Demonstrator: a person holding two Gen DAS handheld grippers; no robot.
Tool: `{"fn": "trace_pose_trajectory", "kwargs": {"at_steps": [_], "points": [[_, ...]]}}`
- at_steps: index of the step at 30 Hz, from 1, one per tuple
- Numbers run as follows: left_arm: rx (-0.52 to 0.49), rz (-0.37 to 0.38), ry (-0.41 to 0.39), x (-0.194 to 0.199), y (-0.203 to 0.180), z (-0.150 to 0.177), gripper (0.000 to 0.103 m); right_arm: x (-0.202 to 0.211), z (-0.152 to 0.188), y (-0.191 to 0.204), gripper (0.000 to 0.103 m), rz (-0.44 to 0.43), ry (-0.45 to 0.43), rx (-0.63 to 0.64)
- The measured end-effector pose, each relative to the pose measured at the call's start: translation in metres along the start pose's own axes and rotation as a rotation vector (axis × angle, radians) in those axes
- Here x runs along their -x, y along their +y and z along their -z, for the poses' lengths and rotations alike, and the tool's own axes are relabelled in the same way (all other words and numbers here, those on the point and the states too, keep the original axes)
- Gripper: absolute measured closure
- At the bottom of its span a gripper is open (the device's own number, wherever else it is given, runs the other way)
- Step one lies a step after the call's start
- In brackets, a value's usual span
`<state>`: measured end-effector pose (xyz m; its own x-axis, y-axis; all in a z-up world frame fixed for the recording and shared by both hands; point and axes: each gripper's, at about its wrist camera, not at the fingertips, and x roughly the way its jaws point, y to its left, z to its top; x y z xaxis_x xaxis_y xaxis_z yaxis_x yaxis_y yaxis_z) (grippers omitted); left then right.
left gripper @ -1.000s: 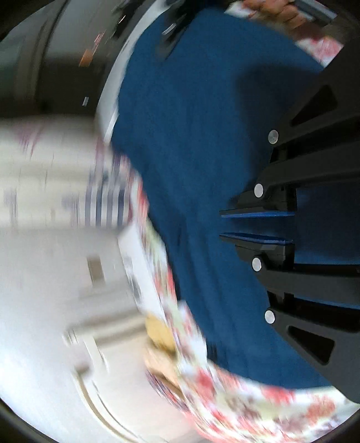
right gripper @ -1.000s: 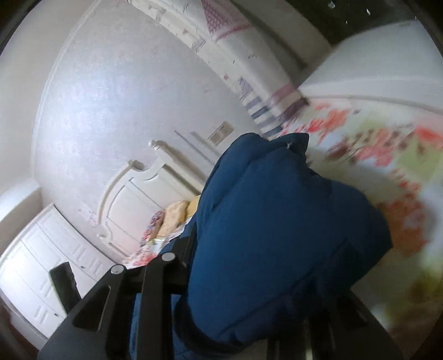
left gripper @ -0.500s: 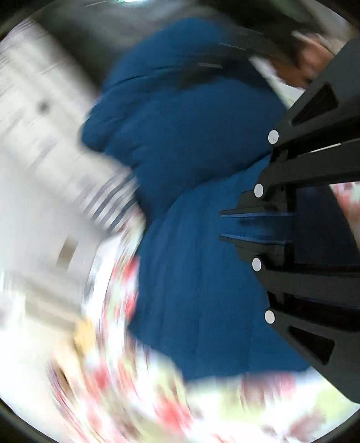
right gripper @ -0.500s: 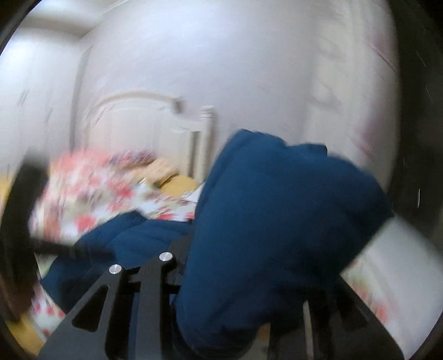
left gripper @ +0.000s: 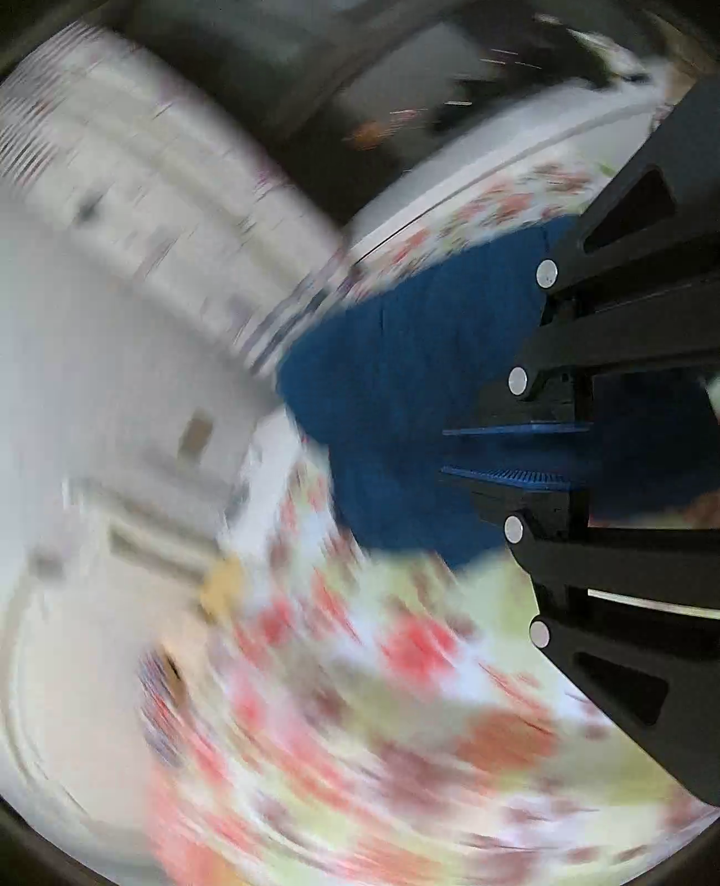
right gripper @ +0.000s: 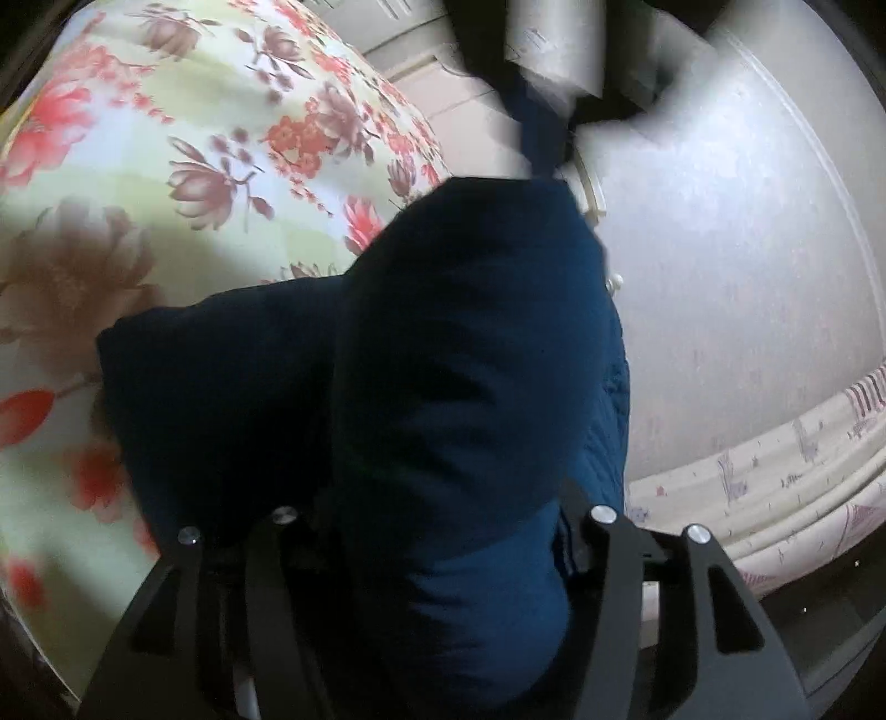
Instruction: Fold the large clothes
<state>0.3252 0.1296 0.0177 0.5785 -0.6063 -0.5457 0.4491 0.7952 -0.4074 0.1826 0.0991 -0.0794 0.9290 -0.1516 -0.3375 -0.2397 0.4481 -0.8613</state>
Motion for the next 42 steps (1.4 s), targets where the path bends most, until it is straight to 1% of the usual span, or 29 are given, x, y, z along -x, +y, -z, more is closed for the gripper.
{"fn": "trace_pose_trajectory", "kwargs": {"at_steps": [3, 4, 5, 7, 8, 9, 10, 11, 13, 15, 16, 17, 19, 20, 22, 24, 25, 26, 27, 29, 31, 32, 33, 35, 37, 39, 40, 41, 42], "points": [[-0.257, 0.012, 0.062, -0.039, -0.066, -0.031, 0.101, -0.001, -0.003, 0.007, 0.047, 0.03, 0.01, 0.019], [-0.315, -0.008, 0.09, -0.055, -0.082, -0.037, 0.101, 0.0, -0.003, 0.006, 0.047, 0.034, 0.011, 0.019], [-0.385, -0.063, 0.136, -0.082, -0.096, -0.043, 0.101, 0.001, -0.002, 0.005, 0.046, 0.034, 0.009, 0.014], [-0.424, -0.199, 0.197, -0.126, -0.094, -0.051, 0.101, 0.005, 0.0, 0.004, 0.042, 0.029, -0.012, 0.014], [-0.382, -0.221, 0.234, -0.147, -0.08, -0.054, 0.101, 0.012, 0.002, 0.003, 0.036, 0.01, -0.032, 0.01], [-0.319, -0.179, 0.274, -0.163, -0.062, -0.055, 0.101, 0.018, 0.006, -0.002, 0.029, -0.033, -0.052, -0.009], [-0.23, -0.138, 0.296, -0.175, -0.038, -0.054, 0.101, 0.027, 0.011, -0.013, 0.024, -0.113, -0.082, -0.061], [-0.175, -0.104, 0.281, -0.179, -0.019, -0.052, 0.101, 0.034, 0.016, -0.024, 0.014, -0.178, -0.108, -0.112], [-0.128, -0.05, 0.255, -0.18, 0.004, -0.041, 0.099, 0.051, 0.033, -0.057, 0.013, -0.344, -0.177, -0.277], [-0.143, -0.074, 0.226, -0.177, 0.009, -0.03, 0.098, 0.056, 0.058, -0.101, 0.013, -0.557, -0.237, -0.51], [-0.165, -0.123, 0.199, -0.175, 0.009, -0.024, 0.098, 0.053, 0.073, -0.127, 0.014, -0.649, -0.27, -0.645], [-0.176, -0.149, 0.178, -0.173, 0.009, -0.019, 0.098, 0.048, 0.084, -0.145, 0.014, -0.68, -0.287, -0.742], [-0.17, -0.167, 0.149, -0.167, 0.009, -0.015, 0.098, 0.035, 0.093, -0.171, 0.016, -0.66, -0.278, -0.86], [-0.163, -0.164, 0.142, -0.165, 0.011, -0.013, 0.098, 0.028, 0.094, -0.18, 0.023, -0.624, -0.258, -0.895], [-0.154, -0.162, 0.137, -0.162, 0.013, -0.018, 0.098, 0.018, 0.082, -0.183, 0.026, -0.581, -0.226, -0.889], [-0.156, -0.169, 0.129, -0.158, 0.012, -0.018, 0.098, 0.006, 0.06, -0.161, 0.026, -0.602, -0.183, -0.828], [-0.157, -0.17, 0.123, -0.156, 0.012, -0.017, 0.098, -0.001, 0.044, -0.134, 0.026, -0.646, -0.129, -0.749], [-0.158, -0.174, 0.115, -0.154, 0.013, -0.017, 0.098, -0.004, 0.035, -0.109, 0.023, -0.647, -0.089, -0.678], [-0.162, -0.175, 0.114, -0.153, 0.014, -0.016, 0.098, 0.004, 0.025, -0.077, 0.023, -0.515, -0.075, -0.557], [-0.204, -0.22, 0.121, -0.147, 0.011, -0.018, 0.098, 0.016, 0.017, -0.044, 0.023, -0.378, -0.076, -0.431], [-0.266, -0.332, 0.121, -0.135, -0.001, -0.024, 0.098, 0.015, 0.018, -0.045, 0.023, -0.399, -0.073, -0.462], [-0.299, -0.389, 0.091, -0.126, -0.011, -0.031, 0.098, 0.014, 0.02, -0.047, 0.023, -0.414, -0.077, -0.469], [-0.311, -0.4, 0.06, -0.118, -0.017, -0.037, 0.098, 0.012, 0.022, -0.048, 0.023, -0.425, -0.08, -0.473], [-0.289, -0.338, -0.01, -0.101, -0.034, -0.056, 0.098, 0.011, 0.02, -0.048, 0.023, -0.428, -0.081, -0.475], [-0.277, -0.304, -0.022, -0.101, -0.047, -0.065, 0.098, 0.016, 0.022, -0.049, 0.023, -0.421, -0.081, -0.47], [-0.308, -0.353, 0.022, -0.123, -0.057, -0.063, 0.098, 0.016, 0.023, -0.053, 0.023, -0.436, -0.086, -0.472], [-0.317, -0.416, 0.088, -0.145, -0.056, -0.054, 0.098, 0.016, 0.026, -0.057, 0.023, -0.451, -0.09, -0.472], [-0.318, -0.475, 0.173, -0.169, -0.049, -0.041, 0.098, 0.017, 0.03, -0.067, 0.023, -0.504, -0.1, -0.482], [-0.325, -0.485, 0.191, -0.18, -0.045, -0.029, 0.098, 0.02, 0.033, -0.076, 0.023, -0.559, -0.119, -0.495]]}}
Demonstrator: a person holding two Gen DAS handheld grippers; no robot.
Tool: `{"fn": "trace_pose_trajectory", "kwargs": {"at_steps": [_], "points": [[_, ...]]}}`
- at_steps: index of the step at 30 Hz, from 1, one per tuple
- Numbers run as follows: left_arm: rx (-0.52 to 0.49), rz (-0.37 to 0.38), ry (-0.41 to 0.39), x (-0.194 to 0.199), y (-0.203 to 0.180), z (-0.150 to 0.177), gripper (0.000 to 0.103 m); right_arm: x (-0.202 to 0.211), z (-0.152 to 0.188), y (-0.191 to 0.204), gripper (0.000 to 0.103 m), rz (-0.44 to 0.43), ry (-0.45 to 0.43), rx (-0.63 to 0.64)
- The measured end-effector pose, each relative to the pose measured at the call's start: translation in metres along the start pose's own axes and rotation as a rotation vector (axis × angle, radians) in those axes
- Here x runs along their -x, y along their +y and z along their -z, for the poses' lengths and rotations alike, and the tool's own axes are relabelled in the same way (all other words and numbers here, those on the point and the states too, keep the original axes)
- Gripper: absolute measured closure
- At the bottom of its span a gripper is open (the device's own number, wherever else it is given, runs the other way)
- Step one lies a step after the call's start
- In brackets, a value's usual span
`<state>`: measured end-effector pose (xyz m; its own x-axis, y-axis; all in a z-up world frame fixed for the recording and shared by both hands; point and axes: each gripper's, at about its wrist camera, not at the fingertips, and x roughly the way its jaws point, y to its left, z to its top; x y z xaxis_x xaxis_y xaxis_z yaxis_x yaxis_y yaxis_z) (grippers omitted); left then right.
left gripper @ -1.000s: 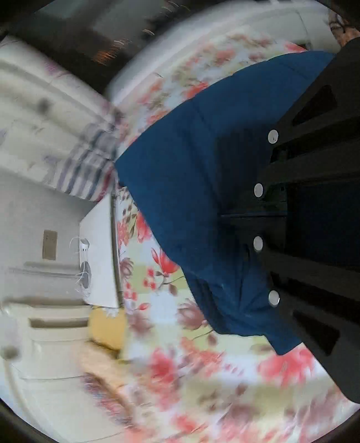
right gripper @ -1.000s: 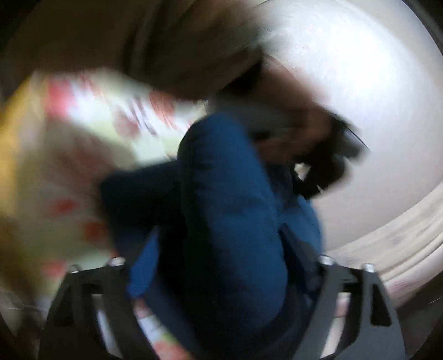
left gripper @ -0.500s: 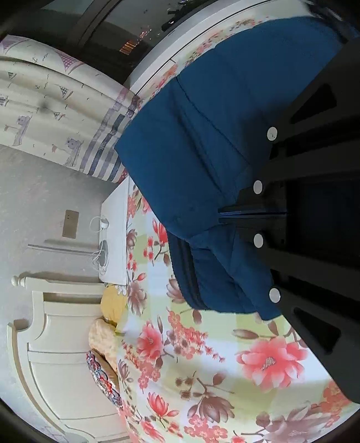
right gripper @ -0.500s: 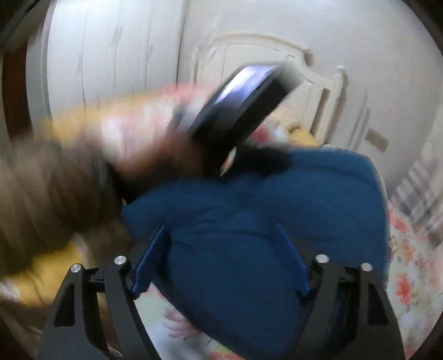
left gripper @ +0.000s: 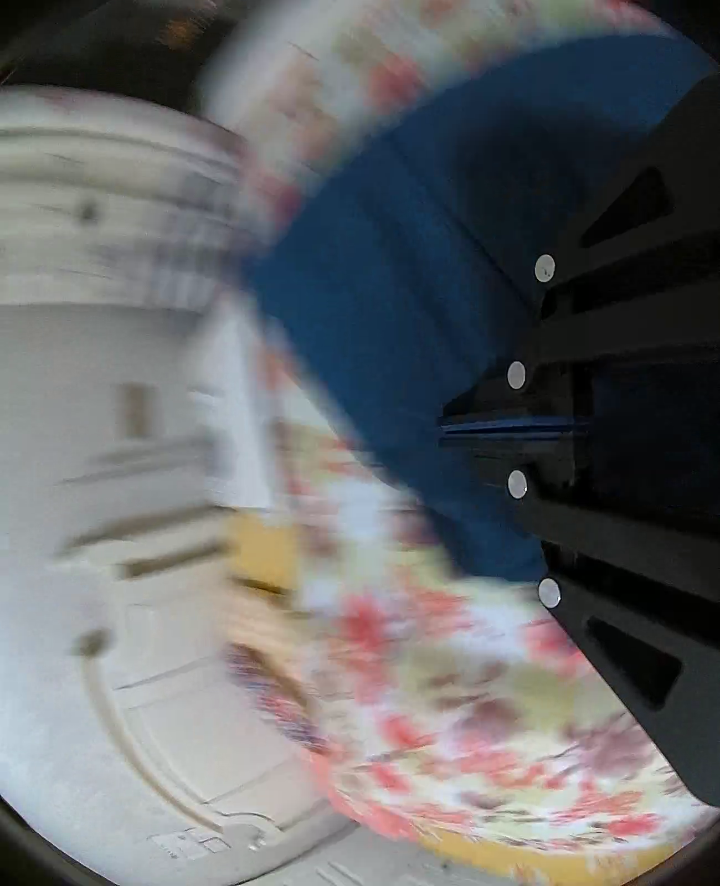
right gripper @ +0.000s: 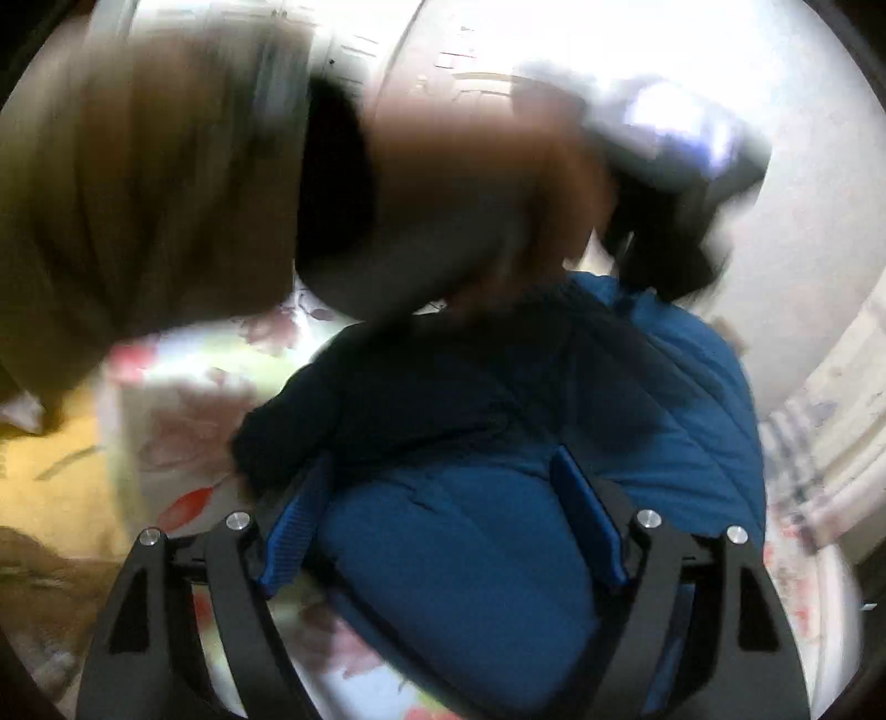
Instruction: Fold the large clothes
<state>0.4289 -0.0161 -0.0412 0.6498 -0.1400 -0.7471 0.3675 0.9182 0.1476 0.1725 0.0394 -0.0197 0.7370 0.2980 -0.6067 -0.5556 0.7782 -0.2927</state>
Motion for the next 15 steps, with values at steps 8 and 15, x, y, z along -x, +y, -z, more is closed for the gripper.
{"fn": "trace_pose_trajectory", "kwargs": {"at_steps": [8, 15], "points": [[0.061, -0.053, -0.1, 0.0, 0.01, 0.021, 0.098, 0.044, -0.014, -0.16, 0.025, -0.041, -0.093, -0.213], [0.083, -0.05, -0.109, 0.002, 0.013, 0.025, 0.098, -0.046, -0.056, -0.274, 0.057, 0.007, -0.065, -0.394]]}}
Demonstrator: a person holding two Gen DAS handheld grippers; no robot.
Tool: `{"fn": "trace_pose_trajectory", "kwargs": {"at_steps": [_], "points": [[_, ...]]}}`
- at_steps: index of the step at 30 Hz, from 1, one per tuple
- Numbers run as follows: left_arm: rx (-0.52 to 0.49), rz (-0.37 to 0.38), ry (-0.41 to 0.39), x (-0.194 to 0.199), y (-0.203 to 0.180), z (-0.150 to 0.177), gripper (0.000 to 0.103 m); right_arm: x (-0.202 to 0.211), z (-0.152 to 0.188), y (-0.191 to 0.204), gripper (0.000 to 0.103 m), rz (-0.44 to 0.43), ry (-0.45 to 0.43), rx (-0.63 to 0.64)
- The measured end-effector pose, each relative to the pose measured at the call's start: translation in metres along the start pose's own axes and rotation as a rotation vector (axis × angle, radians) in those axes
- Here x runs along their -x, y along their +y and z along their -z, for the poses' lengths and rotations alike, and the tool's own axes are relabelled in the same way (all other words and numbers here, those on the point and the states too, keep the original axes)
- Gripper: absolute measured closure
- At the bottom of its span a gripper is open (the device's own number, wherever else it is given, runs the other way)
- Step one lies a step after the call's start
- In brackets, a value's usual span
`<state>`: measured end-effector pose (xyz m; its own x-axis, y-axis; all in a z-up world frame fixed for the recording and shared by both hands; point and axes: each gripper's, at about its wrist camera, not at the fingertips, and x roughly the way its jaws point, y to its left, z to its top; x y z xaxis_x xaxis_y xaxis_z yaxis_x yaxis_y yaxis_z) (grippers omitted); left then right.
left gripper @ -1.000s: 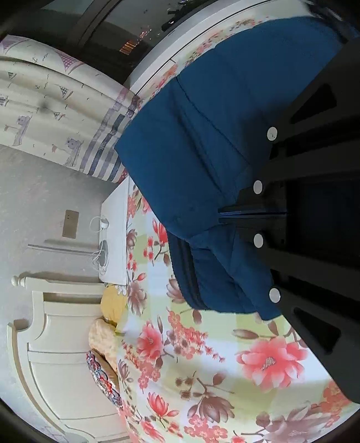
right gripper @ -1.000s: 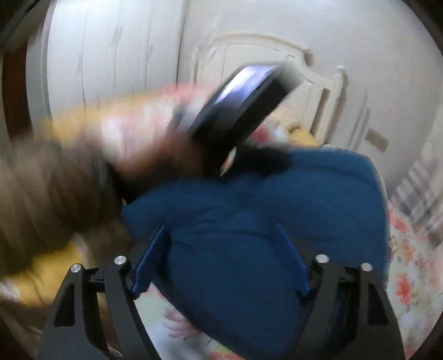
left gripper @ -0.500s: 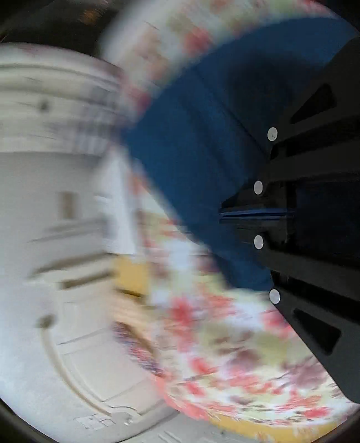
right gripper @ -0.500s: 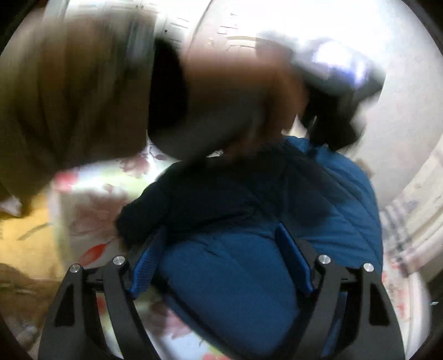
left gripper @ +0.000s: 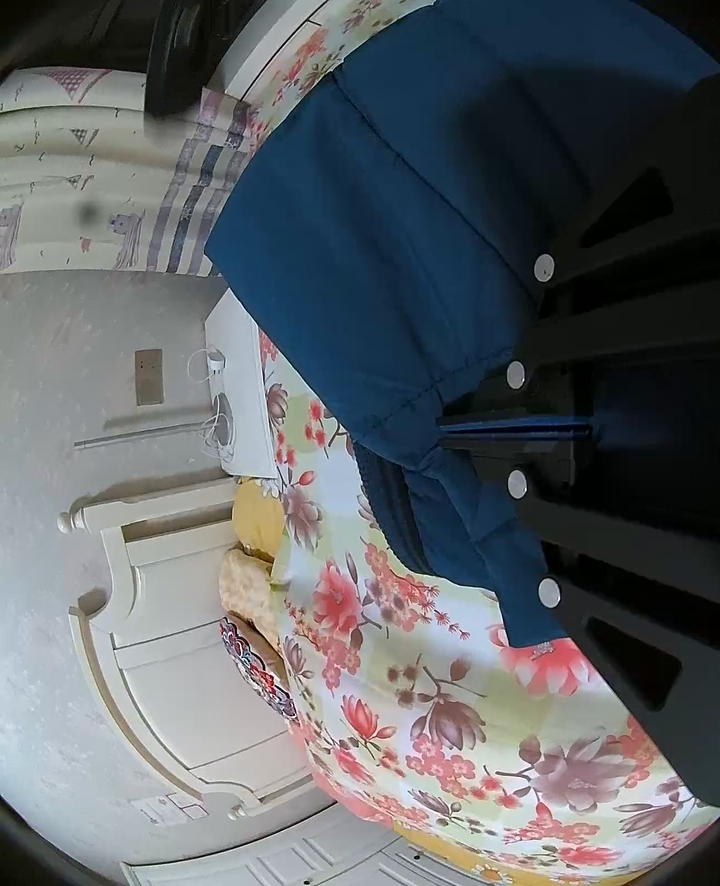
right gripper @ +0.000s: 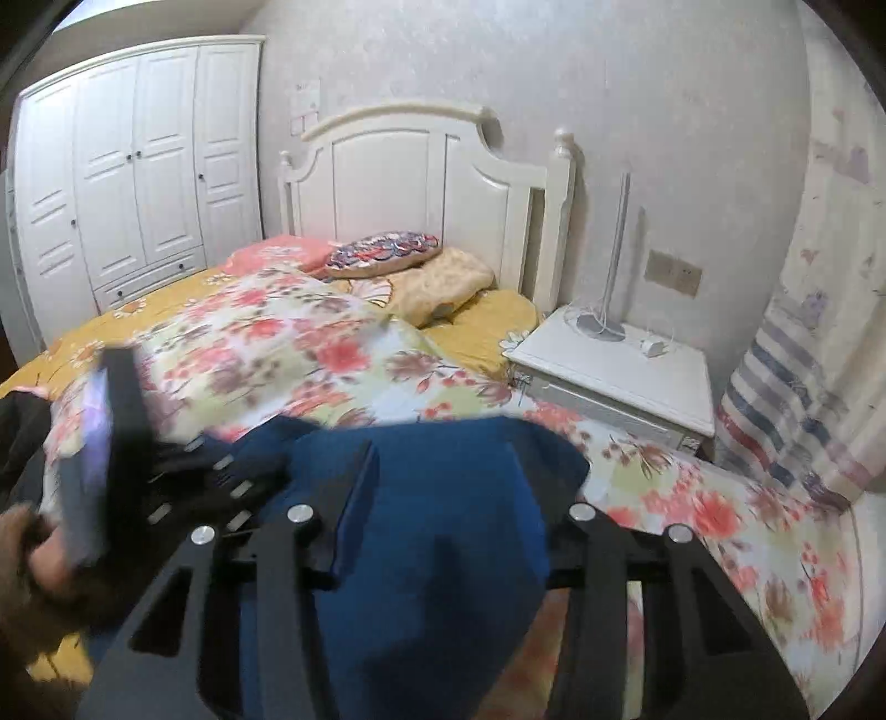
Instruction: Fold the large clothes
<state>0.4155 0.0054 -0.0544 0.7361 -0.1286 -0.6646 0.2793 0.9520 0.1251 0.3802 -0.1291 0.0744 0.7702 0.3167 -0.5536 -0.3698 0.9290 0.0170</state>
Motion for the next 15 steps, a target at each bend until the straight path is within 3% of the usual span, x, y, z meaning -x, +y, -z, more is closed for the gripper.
{"fn": "trace_pose_trajectory", "kwargs": {"at_steps": [2, 4, 9, 15], "points": [[0.001, -0.011, -0.002, 0.001, 0.0, 0.001, 0.098, -0.049, 0.001, -0.005, 0.057, -0.031, 0.119, -0.006], [0.011, -0.034, 0.001, 0.0, 0.002, 0.001, 0.098, -0.094, 0.021, -0.002, 0.055, 0.004, 0.251, 0.077], [0.024, -0.01, 0.003, -0.002, 0.006, 0.003, 0.098, -0.084, 0.009, 0.0, 0.054, 0.017, 0.236, 0.043], [0.03, -0.003, 0.003, -0.002, 0.007, 0.004, 0.098, -0.069, -0.031, -0.022, 0.053, 0.046, 0.086, -0.028]]}}
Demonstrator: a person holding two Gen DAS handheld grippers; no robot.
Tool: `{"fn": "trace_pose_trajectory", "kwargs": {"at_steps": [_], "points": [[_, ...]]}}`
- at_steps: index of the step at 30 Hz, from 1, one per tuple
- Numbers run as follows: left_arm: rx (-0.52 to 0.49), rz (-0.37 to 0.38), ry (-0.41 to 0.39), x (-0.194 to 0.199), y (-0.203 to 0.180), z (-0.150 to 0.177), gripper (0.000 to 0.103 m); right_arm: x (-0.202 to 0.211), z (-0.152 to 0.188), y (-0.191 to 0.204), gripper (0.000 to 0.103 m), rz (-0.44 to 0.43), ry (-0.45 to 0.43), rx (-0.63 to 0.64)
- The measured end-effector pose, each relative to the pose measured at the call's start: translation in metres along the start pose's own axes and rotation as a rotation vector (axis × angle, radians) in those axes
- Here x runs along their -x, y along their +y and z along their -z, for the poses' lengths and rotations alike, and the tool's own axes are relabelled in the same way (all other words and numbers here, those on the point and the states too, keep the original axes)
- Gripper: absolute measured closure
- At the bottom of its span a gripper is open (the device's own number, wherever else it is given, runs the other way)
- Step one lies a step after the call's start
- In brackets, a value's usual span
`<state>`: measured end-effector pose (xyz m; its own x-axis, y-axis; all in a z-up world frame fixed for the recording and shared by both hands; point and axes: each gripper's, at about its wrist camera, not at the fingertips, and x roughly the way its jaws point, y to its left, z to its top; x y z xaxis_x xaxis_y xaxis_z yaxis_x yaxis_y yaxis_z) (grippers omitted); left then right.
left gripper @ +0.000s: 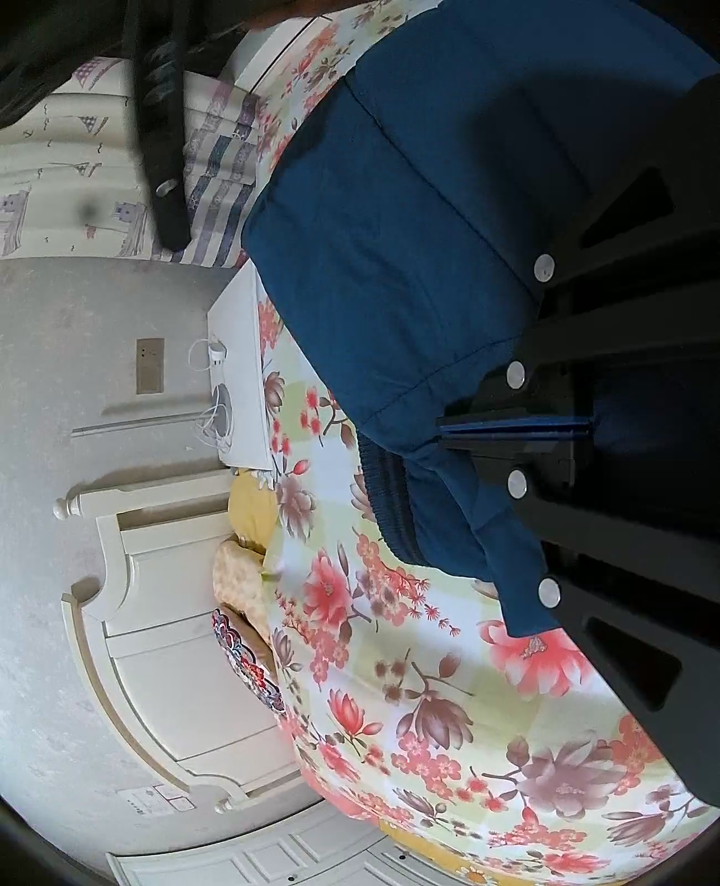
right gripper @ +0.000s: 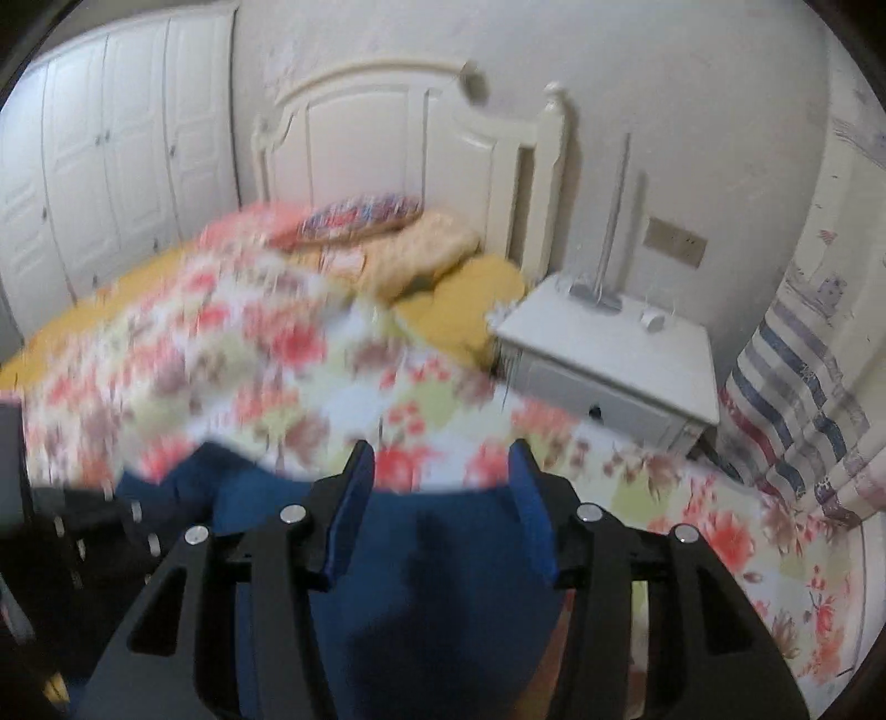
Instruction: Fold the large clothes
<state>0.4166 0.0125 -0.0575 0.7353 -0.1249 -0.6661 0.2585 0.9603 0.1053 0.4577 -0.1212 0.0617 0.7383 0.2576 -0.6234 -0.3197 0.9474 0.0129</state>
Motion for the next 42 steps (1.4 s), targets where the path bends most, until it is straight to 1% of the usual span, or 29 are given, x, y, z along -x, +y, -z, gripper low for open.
{"fn": "trace_pose_trajectory", "kwargs": {"at_steps": [1, 3, 4, 5, 6, 10, 12, 13, 14, 16, 17, 18, 20, 22, 24, 26, 27, 29, 31, 32, 33, 34, 35, 37, 38, 39, 40, 41, 42], "points": [[0.0, 0.0, 0.0, 0.0, 0.0, 0.0, 0.098, -0.006, -0.002, -0.001, 0.053, 0.007, 0.03, -0.002], [0.0, -0.003, -0.001, 0.0, 0.0, 0.0, 0.098, -0.057, 0.015, 0.003, 0.052, 0.043, 0.253, 0.054], [0.009, -0.005, 0.002, 0.0, 0.001, -0.001, 0.098, -0.079, 0.031, 0.007, 0.052, 0.041, 0.333, 0.083], [0.009, -0.003, 0.014, -0.003, 0.002, -0.001, 0.098, -0.083, 0.037, 0.003, 0.052, 0.042, 0.298, 0.044], [0.011, 0.0, 0.017, -0.004, 0.003, -0.001, 0.098, -0.082, 0.036, -0.002, 0.052, 0.037, 0.295, 0.008], [0.004, -0.006, 0.013, -0.002, 0.001, 0.0, 0.098, -0.078, 0.037, 0.005, 0.051, 0.079, 0.276, 0.051], [0.001, -0.008, 0.014, -0.002, 0.0, 0.0, 0.098, -0.074, 0.036, 0.003, 0.039, 0.107, 0.261, 0.034], [0.002, -0.006, 0.016, -0.002, 0.001, 0.0, 0.098, -0.069, 0.035, 0.001, 0.037, 0.113, 0.251, 0.017], [0.004, 0.001, 0.019, -0.003, 0.001, 0.0, 0.098, -0.062, 0.033, 0.0, 0.033, 0.11, 0.239, -0.004], [0.008, 0.021, 0.03, -0.004, 0.004, -0.001, 0.098, -0.037, 0.034, -0.004, 0.03, 0.086, 0.193, -0.067], [0.007, 0.028, 0.035, -0.003, 0.004, -0.001, 0.098, -0.021, 0.037, -0.007, 0.026, 0.051, 0.168, -0.11], [0.0, 0.033, 0.04, -0.001, 0.004, -0.001, 0.098, -0.006, 0.041, -0.008, 0.019, 0.019, 0.147, -0.144], [-0.019, 0.022, 0.049, 0.005, 0.003, 0.0, 0.098, 0.022, 0.054, -0.008, 0.009, 0.004, 0.118, -0.166], [-0.03, 0.01, 0.062, 0.014, 0.003, 0.003, 0.098, 0.045, 0.074, -0.006, 0.005, -0.018, 0.118, -0.156], [-0.016, 0.029, 0.08, 0.033, 0.008, 0.009, 0.098, 0.056, 0.093, -0.01, 0.002, -0.059, 0.142, -0.198], [0.058, 0.112, 0.08, 0.056, 0.024, 0.021, 0.098, 0.065, 0.116, -0.02, 0.002, -0.145, 0.168, -0.286], [0.131, 0.189, 0.083, 0.068, 0.038, 0.033, 0.098, 0.068, 0.128, -0.027, 0.002, -0.208, 0.177, -0.337], [0.236, 0.32, 0.089, 0.082, 0.059, 0.056, 0.098, 0.071, 0.146, -0.033, 0.002, -0.303, 0.193, -0.398], [0.293, 0.426, 0.128, 0.084, 0.071, 0.072, 0.098, 0.07, 0.159, -0.033, 0.002, -0.377, 0.204, -0.429], [0.341, 0.517, 0.199, 0.078, 0.079, 0.083, 0.094, 0.067, 0.166, -0.033, 0.002, -0.423, 0.207, -0.447], [0.384, 0.564, 0.225, 0.074, 0.083, 0.091, 0.093, 0.066, 0.172, -0.034, 0.002, -0.464, 0.205, -0.473], [0.458, 0.628, 0.215, 0.072, 0.094, 0.101, 0.093, 0.064, 0.176, -0.035, 0.002, -0.493, 0.203, -0.495], [0.505, 0.668, 0.206, 0.072, 0.1, 0.108, 0.091, 0.063, 0.181, -0.034, 0.002, -0.528, 0.202, -0.519], [0.623, 0.765, 0.219, 0.064, 0.114, 0.12, 0.087, 0.063, 0.187, -0.033, 0.002, -0.552, 0.193, -0.533], [0.648, 0.792, 0.229, 0.06, 0.116, 0.123, 0.073, 0.064, 0.191, -0.032, 0.002, -0.564, 0.186, -0.539], [0.659, 0.84, 0.228, 0.056, 0.116, 0.124, 0.053, 0.065, 0.193, -0.032, 0.002, -0.577, 0.186, -0.549], [0.668, 0.89, 0.219, 0.054, 0.116, 0.124, 0.042, 0.065, 0.195, -0.032, 0.002, -0.586, 0.189, -0.555], [0.681, 0.982, 0.193, 0.052, 0.115, 0.125, 0.019, 0.066, 0.198, -0.032, 0.002, -0.6, 0.195, -0.559], [0.673, 1.046, 0.173, 0.052, 0.114, 0.124, 0.004, 0.067, 0.2, -0.031, 0.002, -0.613, 0.2, -0.559]]}}
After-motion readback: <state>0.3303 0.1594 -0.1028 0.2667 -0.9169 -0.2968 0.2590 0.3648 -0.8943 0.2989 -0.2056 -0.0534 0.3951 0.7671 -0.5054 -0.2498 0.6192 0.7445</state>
